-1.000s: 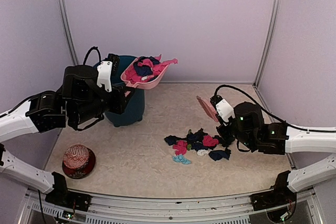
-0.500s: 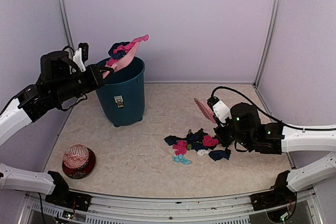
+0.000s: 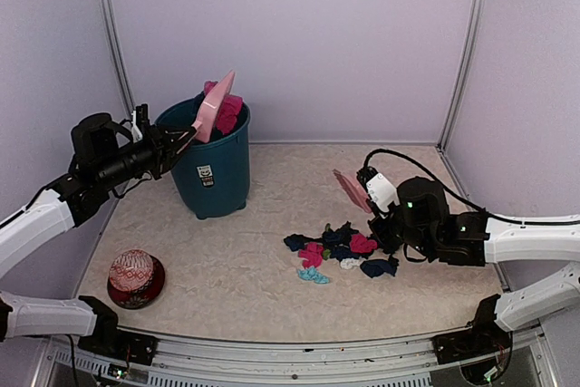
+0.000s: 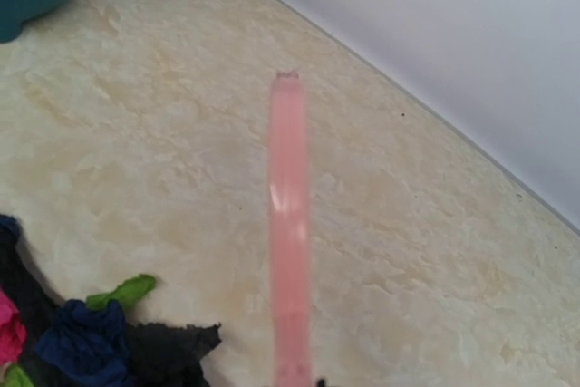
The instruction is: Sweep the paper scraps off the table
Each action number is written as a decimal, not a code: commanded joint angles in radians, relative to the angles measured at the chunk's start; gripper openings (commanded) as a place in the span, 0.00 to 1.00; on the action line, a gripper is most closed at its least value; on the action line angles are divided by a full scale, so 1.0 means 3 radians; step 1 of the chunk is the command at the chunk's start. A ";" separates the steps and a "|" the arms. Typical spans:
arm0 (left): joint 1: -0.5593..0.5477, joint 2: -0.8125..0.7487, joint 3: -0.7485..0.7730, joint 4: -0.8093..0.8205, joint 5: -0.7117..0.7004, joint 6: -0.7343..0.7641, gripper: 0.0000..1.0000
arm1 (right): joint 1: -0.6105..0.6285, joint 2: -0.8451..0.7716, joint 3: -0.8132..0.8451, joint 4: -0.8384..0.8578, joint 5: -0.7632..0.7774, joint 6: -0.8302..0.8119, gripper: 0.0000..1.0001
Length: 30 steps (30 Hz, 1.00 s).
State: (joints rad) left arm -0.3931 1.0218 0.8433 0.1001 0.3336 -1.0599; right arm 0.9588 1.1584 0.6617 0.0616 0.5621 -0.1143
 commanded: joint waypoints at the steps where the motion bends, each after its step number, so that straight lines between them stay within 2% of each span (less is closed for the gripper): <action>1: 0.0124 -0.0026 -0.0288 0.0980 0.0309 -0.0860 0.00 | -0.0037 0.0032 -0.0018 0.0148 -0.0022 0.0028 0.00; 7: 0.0211 -0.0015 -0.0611 0.1759 0.0239 -0.1520 0.00 | -0.0041 0.0011 -0.0048 0.0186 -0.0038 0.0041 0.00; 18: 0.0262 0.0072 -0.0759 0.2533 0.0096 -0.2125 0.00 | -0.0042 -0.0091 -0.0030 0.0111 -0.0151 0.0142 0.00; 24: 0.0262 0.0093 -0.0690 0.2519 0.0217 -0.1964 0.00 | -0.0060 -0.0110 0.0092 -0.0063 -0.0379 0.0437 0.00; 30: 0.0252 -0.0055 -0.0413 0.1867 0.0336 -0.1245 0.00 | -0.0094 -0.0098 0.0240 -0.0187 -0.1165 0.0747 0.00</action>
State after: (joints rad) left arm -0.3210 1.0466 0.6487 0.7410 0.3939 -1.5932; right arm 0.9401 1.1477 0.6727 0.0261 0.3805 0.0158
